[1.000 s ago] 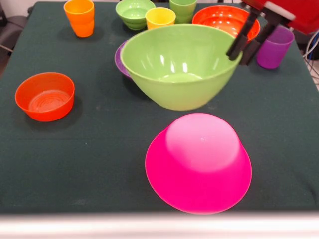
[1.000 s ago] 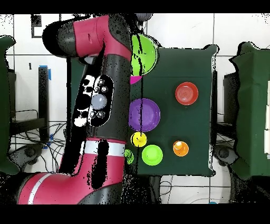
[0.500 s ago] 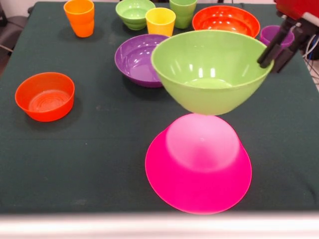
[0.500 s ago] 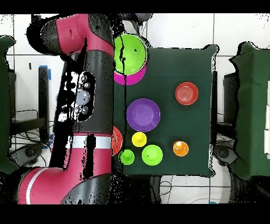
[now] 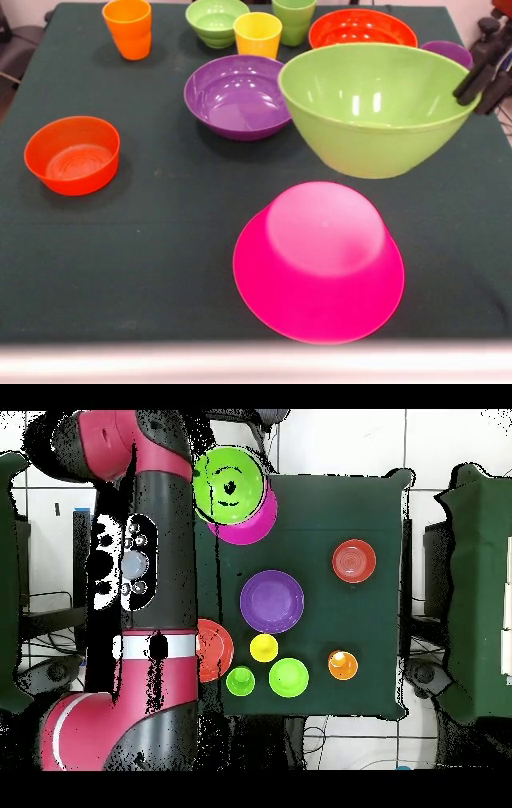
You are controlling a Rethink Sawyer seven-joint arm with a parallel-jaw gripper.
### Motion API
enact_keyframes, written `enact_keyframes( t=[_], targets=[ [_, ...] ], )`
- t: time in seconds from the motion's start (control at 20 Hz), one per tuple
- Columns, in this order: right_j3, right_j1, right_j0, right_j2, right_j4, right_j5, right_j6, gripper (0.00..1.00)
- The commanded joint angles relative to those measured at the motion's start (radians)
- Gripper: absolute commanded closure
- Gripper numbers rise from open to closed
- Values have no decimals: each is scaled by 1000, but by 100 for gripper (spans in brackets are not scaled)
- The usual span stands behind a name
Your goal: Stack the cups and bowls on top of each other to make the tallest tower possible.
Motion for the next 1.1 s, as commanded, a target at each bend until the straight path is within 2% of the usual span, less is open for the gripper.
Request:
enact_keyframes(
  t=[0.05,0.6,1.1],
  targets=[
    [-113,72,-15,-30,28,127,180,100],
    [-205,173,-32,-126,116,125,213,100],
    [-257,237,-75,-261,218,151,154,100]
  ],
)
